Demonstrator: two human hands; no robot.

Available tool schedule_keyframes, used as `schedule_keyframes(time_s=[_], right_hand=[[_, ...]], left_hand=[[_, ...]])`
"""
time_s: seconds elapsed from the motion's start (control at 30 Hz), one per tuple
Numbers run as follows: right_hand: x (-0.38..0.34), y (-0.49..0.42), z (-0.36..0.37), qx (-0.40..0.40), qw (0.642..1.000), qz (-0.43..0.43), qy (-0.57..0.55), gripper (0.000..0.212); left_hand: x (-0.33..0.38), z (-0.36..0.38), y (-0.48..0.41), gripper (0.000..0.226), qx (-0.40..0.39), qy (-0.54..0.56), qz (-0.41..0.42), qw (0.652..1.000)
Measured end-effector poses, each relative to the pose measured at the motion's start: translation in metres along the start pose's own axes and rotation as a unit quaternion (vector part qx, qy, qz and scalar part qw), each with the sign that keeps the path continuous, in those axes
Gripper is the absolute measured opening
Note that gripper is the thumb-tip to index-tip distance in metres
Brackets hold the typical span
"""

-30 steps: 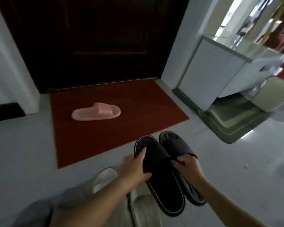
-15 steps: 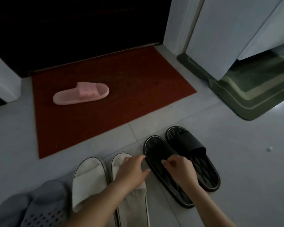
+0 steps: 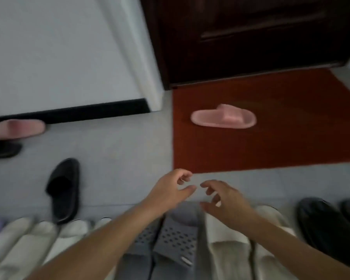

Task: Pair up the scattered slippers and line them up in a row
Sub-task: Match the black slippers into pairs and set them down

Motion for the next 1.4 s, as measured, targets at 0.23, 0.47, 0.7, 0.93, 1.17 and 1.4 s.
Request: schedule_keyframes(time_s=[0.23, 0.47, 0.7, 0.93, 1.17, 1.4], right_hand=[[-0.177, -0.123, 0.122, -0.124, 0.981, -0.113, 0.096, 0.05], [-0.312, -0.224, 0.289, -0.151, 0.972, -0.118, 0.135, 0.057], [-0.392, -0.325, 0.402, -0.124, 0.974, -0.111, 0.156, 0.055], [-0.398, -0.395, 0.448, -0.106, 0.973, -0.08, 0.188, 0.051], [-0.394, -0.438, 0.445, -0.078, 0.972, -0.075, 0.207, 0.054], [-0.382, -0.437, 0.459, -0.101, 0.971, -0.066, 0.207, 0.055]], left_hand=[[-0.207, -0.193, 0.073, 0.043, 0.058, -0.06, -0.12, 0.989], [-0.419, -0.328, 0.12, 0.05, 0.096, -0.022, -0.249, 0.964], [-0.568, -0.428, 0.05, 0.051, 0.136, -0.005, -0.282, 0.95], [-0.635, -0.443, -0.029, 0.055, 0.12, -0.078, -0.3, 0.943], [-0.672, -0.43, -0.066, 0.057, 0.079, -0.118, -0.303, 0.942], [-0.667, -0.376, -0.022, 0.049, 0.113, -0.228, -0.22, 0.942]])
Point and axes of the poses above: each hand's wrist, its own y-axis away from the middle knuckle, its own z-axis out of the palm, x = y × z, the point moved 1 cm from there along -y, towards the middle knuckle, and after that the axes turned 9 degrees about -y, right-handed, at the moved point
